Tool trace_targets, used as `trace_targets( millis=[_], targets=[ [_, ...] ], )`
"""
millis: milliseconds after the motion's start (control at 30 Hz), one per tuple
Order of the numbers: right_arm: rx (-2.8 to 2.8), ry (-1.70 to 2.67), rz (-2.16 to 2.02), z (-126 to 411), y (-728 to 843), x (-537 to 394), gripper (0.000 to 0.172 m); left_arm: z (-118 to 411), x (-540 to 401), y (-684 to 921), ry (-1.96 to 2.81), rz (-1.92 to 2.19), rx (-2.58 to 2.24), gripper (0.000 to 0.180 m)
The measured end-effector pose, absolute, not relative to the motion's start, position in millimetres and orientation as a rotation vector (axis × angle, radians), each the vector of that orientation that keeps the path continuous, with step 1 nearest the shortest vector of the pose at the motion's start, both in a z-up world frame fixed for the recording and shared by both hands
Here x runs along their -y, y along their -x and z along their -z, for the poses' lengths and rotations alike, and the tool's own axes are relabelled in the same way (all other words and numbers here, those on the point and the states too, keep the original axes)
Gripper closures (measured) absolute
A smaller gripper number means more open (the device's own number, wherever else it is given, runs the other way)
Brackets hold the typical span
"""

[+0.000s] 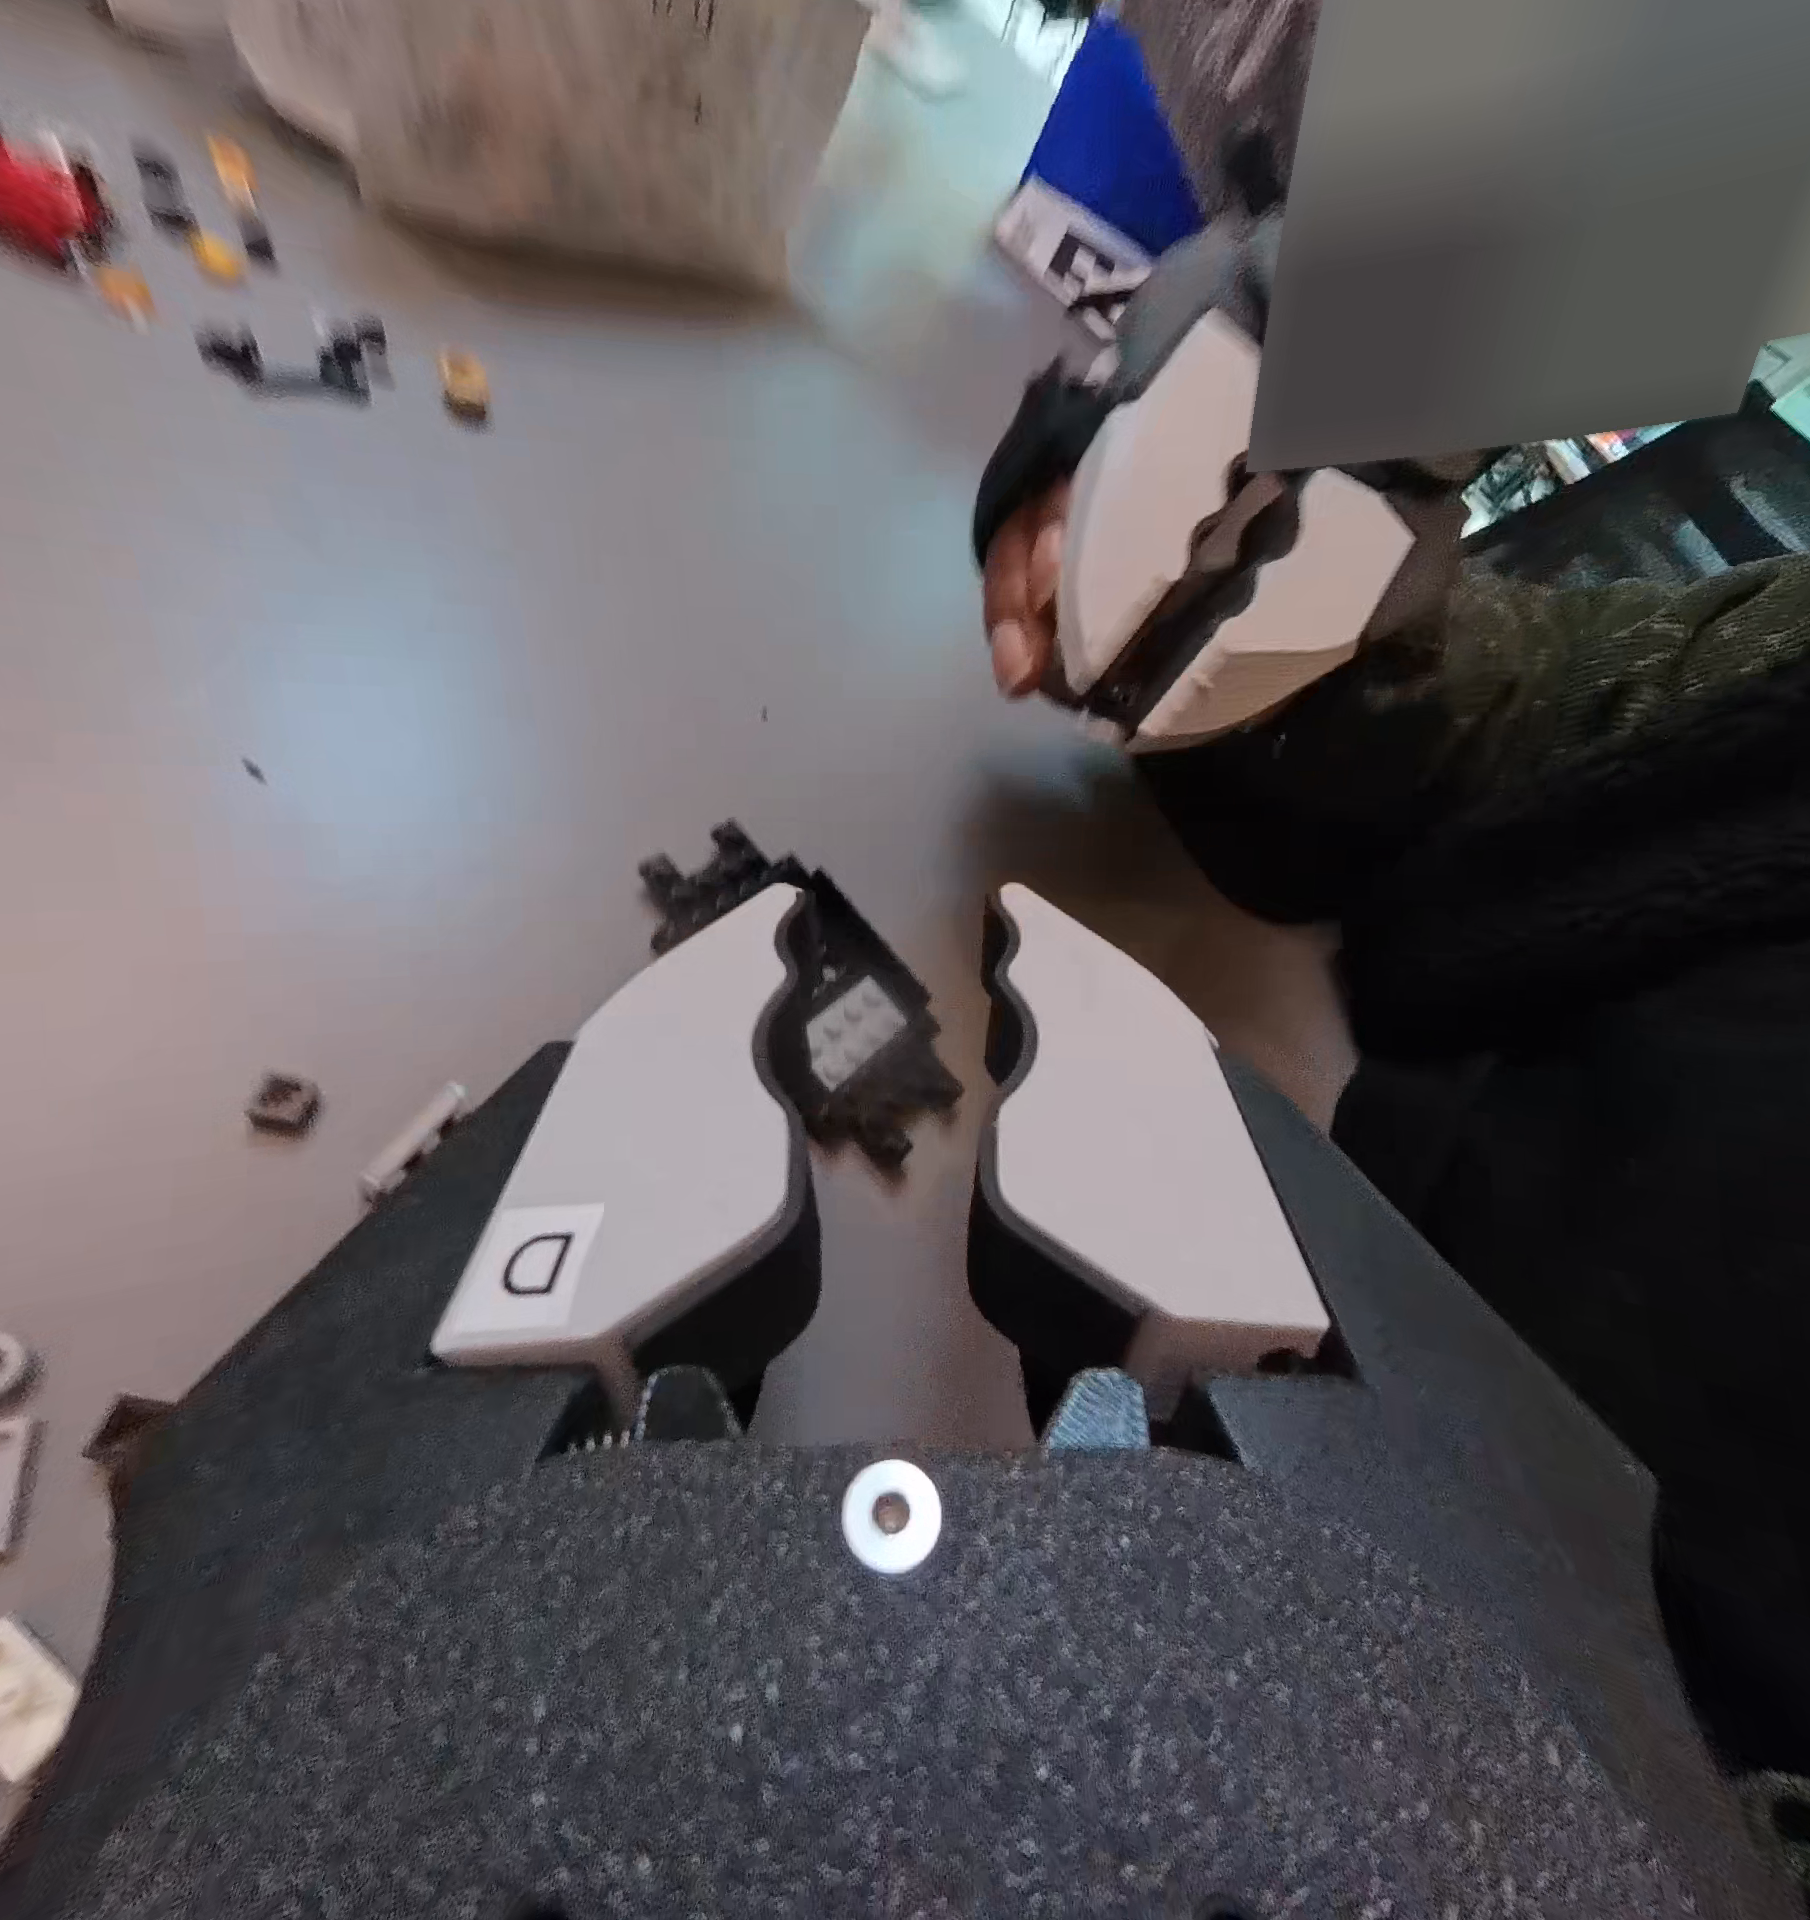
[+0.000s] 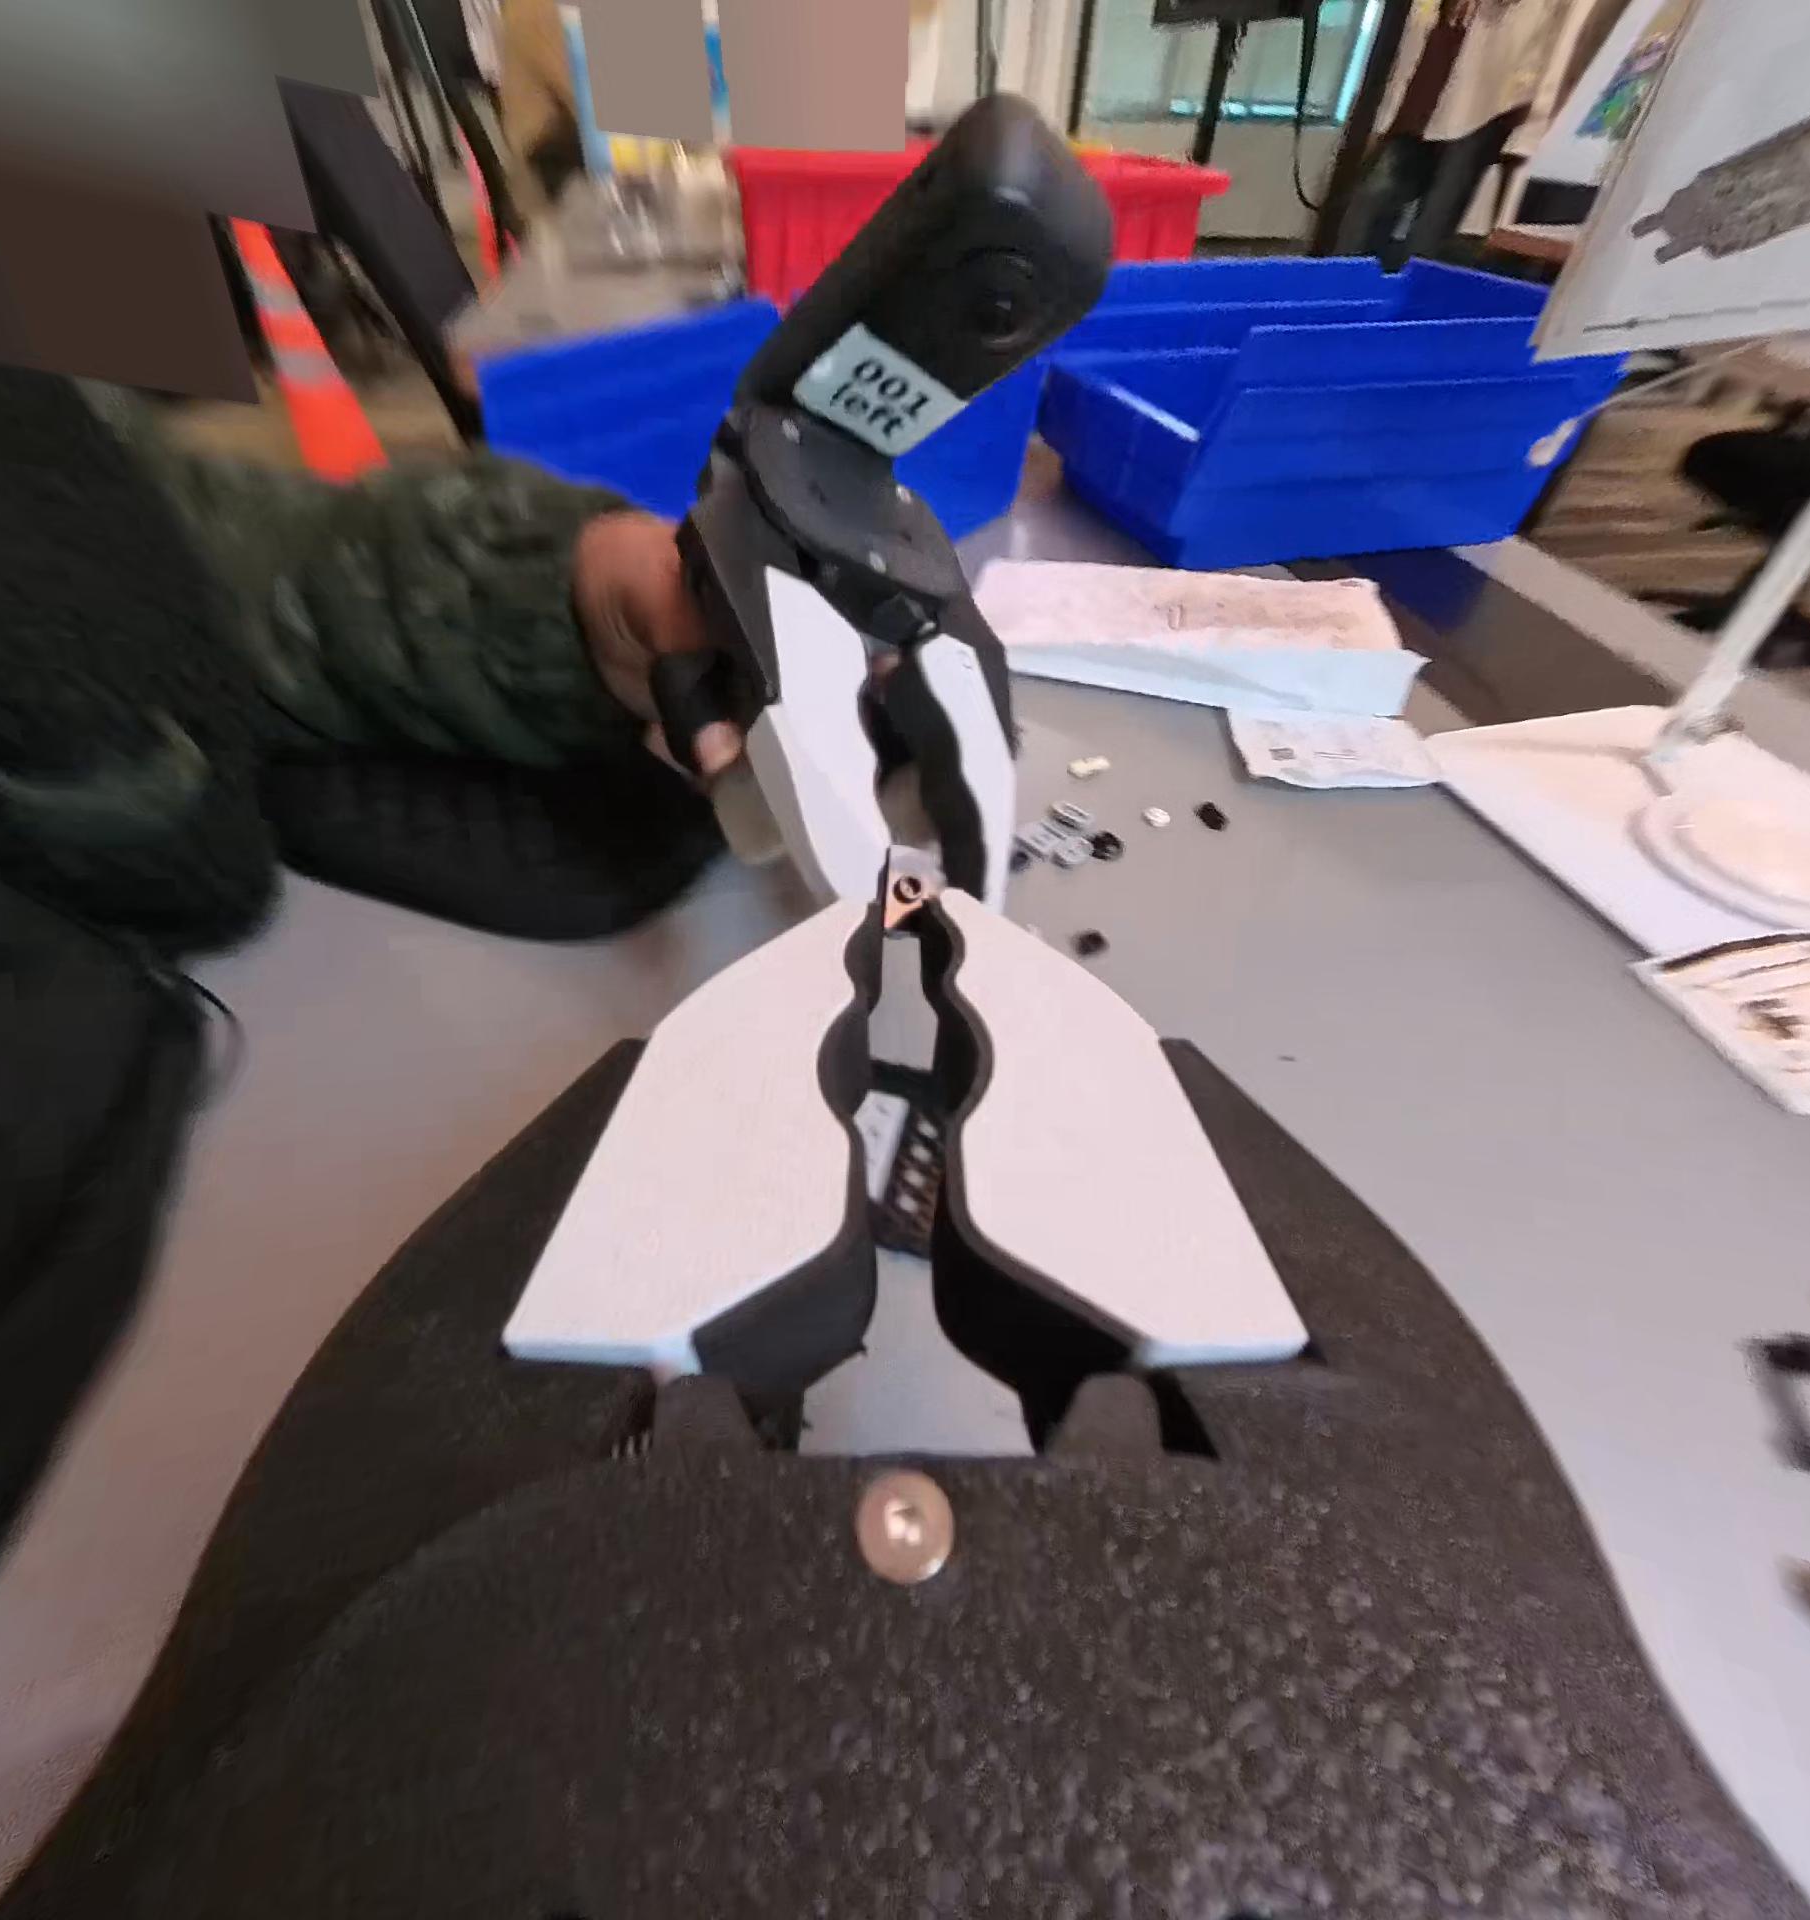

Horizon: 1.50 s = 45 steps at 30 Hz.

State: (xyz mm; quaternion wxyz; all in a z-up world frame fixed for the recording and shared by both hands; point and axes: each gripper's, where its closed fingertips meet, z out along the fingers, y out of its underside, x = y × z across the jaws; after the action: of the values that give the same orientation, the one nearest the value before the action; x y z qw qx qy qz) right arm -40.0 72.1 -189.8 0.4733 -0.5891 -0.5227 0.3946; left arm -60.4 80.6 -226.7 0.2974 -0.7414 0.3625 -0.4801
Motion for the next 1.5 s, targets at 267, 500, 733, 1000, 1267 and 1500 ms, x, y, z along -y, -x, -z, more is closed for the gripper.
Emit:
trace_targets(
  millis=[267, 500, 733, 1000, 1267, 1500],
  targets=[
    [1.027, 1.471, -1.448, 168.5, 46.1, -65.5, 0.165, 168.9, -62.8, 45.6, 1.588, 1.372, -0.979, 0.165],
    [1.054, 1.443, -1.432, 168.6, 51.7, -60.0, 0.165, 168.8, -58.0, 45.9, 1.621, 1.456, -0.97, 0.173],
    [1.235, 1.434, -1.374, 175.9, 51.1, -48.8, 0.157, 175.9, -43.4, 45.4, 1.554, 1.218, -1.21, 0.173],
    [1.335, 1.416, -1.444, 174.8, 48.5, -31.9, 0.164, 174.6, -31.1, 41.9, 1.425, 1.114, -1.317, 0.173],
    [1.299, 1.321, -1.31, 170.2, 48.3, -36.6, 0.165, 177.1, -34.9, 43.7, 1.537, 1.233, -1.259, 0.172],
    [1.226, 1.204, -1.206, 135.9, 31.5, -43.2, 0.172, 202.4, -50.2, 53.6, 1.673, 1.096, -1.266, 0.172]
  ],
)
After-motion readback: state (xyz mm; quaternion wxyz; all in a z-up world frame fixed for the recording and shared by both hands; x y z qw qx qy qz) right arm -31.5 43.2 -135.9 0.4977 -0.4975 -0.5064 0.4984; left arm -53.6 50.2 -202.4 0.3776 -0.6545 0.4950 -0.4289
